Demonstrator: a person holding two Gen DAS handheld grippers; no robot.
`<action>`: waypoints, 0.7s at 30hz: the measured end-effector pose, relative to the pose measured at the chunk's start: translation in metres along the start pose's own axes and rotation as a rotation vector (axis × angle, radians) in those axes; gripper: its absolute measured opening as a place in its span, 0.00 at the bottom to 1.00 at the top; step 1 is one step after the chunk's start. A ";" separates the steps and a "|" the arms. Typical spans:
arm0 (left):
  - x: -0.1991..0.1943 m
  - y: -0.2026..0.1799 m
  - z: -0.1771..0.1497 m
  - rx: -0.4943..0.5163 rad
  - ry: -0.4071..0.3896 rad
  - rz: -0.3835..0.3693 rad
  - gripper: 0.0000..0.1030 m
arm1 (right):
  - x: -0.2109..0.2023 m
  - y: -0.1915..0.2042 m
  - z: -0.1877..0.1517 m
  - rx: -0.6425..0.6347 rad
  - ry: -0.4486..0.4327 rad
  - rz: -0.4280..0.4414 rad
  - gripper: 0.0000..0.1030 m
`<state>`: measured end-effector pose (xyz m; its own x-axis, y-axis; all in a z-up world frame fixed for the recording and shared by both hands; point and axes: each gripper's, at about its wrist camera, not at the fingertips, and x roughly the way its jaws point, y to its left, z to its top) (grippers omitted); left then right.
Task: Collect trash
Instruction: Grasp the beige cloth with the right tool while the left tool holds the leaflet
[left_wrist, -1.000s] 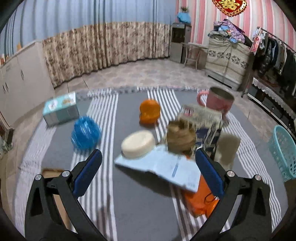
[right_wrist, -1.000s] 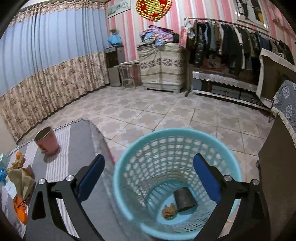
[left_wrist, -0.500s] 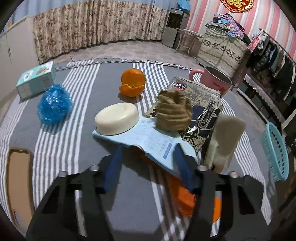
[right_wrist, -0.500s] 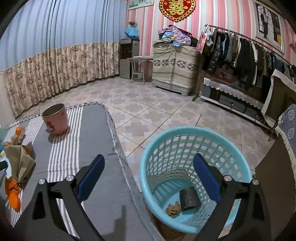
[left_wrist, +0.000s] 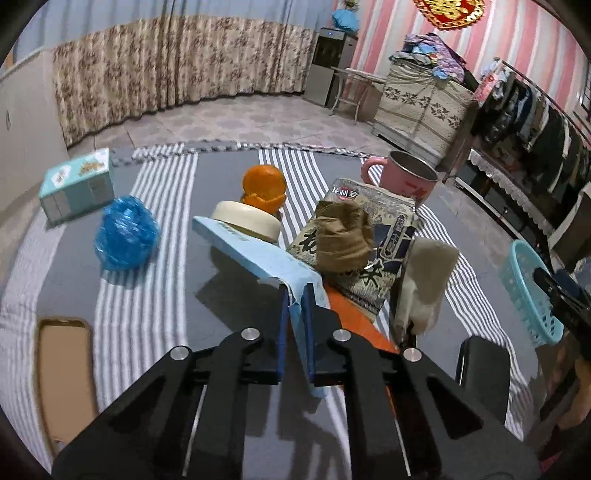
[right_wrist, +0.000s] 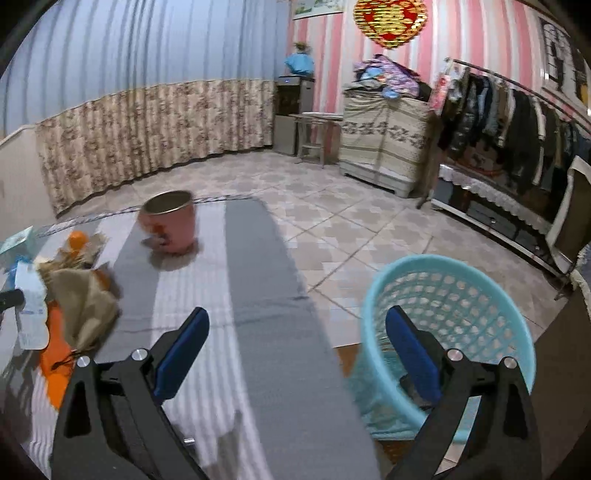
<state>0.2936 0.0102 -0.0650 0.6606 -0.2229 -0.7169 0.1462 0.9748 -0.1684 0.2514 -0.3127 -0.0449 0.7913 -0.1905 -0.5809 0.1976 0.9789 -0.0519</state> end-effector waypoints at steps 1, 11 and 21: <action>-0.007 0.001 -0.003 0.017 -0.009 0.004 0.06 | -0.002 0.005 0.000 -0.008 0.001 0.014 0.92; -0.060 0.054 -0.018 0.018 -0.076 0.058 0.05 | -0.017 0.083 -0.012 -0.084 0.050 0.194 0.92; -0.072 0.092 -0.028 -0.004 -0.079 0.113 0.05 | 0.008 0.158 -0.014 -0.191 0.153 0.240 0.75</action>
<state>0.2389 0.1161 -0.0481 0.7287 -0.1106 -0.6759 0.0648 0.9936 -0.0927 0.2805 -0.1584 -0.0690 0.7031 0.0466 -0.7096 -0.1072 0.9934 -0.0410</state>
